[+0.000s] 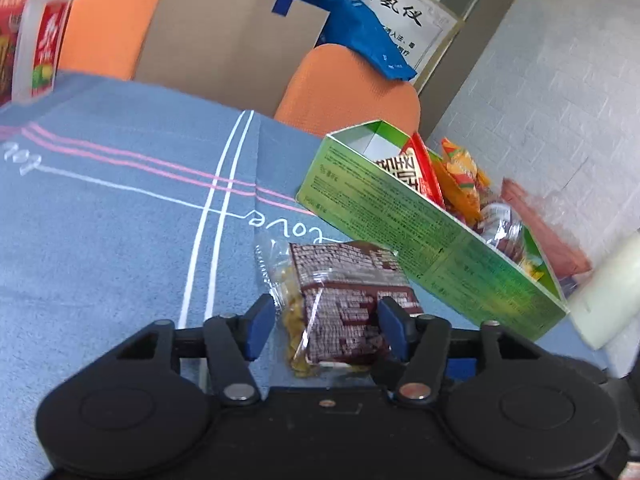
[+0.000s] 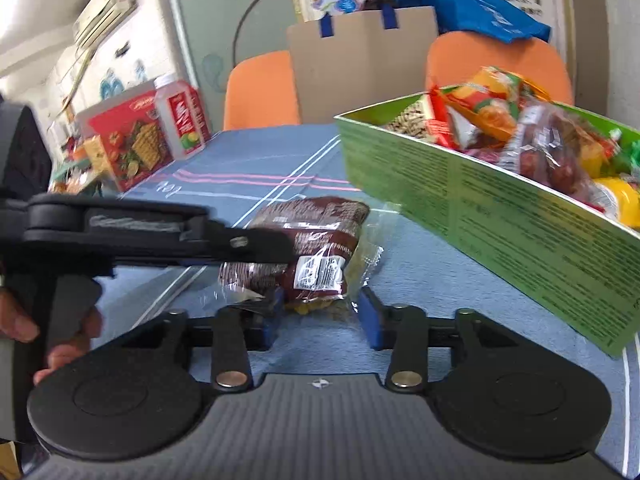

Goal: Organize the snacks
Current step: 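Carry the biscuit bag into the green box and open the left gripper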

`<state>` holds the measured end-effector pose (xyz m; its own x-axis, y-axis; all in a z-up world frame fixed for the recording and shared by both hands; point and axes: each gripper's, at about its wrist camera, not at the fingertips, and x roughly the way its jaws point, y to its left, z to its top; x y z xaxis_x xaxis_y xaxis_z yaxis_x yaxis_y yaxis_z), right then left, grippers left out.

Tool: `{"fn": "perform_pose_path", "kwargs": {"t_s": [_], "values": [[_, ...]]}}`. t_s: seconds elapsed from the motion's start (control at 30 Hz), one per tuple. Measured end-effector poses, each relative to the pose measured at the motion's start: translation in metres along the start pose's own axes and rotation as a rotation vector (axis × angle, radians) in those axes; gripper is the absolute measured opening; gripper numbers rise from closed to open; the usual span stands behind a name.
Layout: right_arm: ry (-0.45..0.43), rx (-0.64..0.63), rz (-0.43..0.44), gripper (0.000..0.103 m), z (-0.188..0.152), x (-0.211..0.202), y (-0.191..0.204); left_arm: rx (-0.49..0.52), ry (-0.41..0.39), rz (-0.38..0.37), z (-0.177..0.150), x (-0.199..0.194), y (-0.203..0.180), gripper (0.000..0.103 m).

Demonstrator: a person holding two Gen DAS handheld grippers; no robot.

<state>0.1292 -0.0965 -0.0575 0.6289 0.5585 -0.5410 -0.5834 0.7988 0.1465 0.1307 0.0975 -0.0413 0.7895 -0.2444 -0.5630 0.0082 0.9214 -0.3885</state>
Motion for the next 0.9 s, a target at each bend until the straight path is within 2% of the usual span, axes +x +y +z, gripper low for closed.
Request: {"fn": "perform_pose_path", "kwargs": {"t_s": [0.07, 0.1, 0.27, 0.53, 0.7, 0.9], "values": [[-0.004, -0.008, -0.024, 0.055, -0.001, -0.003, 0.002, -0.017, 0.003, -0.010, -0.001, -0.003, -0.002, 0.095], [-0.008, -0.011, -0.034, 0.048, -0.003, -0.006, 0.003, -0.030, 0.007, -0.024, -0.001, -0.005, -0.001, 0.094], [-0.065, 0.006, -0.065, 0.044, -0.008, -0.028, 0.000, -0.038, -0.009, -0.061, 0.000, -0.014, -0.011, 0.093], [-0.285, 0.005, -0.133, 0.043, 0.014, -0.086, -0.010, 0.041, -0.124, -0.180, 0.036, -0.035, -0.067, 0.092], [-0.381, 0.013, -0.216, 0.044, 0.033, -0.107, -0.037, 0.128, -0.148, -0.229, 0.064, -0.019, -0.117, 0.092], [-0.433, 0.066, -0.271, 0.043, 0.049, -0.110, -0.085, 0.198, -0.141, -0.248, 0.090, 0.017, -0.164, 0.093]]}}
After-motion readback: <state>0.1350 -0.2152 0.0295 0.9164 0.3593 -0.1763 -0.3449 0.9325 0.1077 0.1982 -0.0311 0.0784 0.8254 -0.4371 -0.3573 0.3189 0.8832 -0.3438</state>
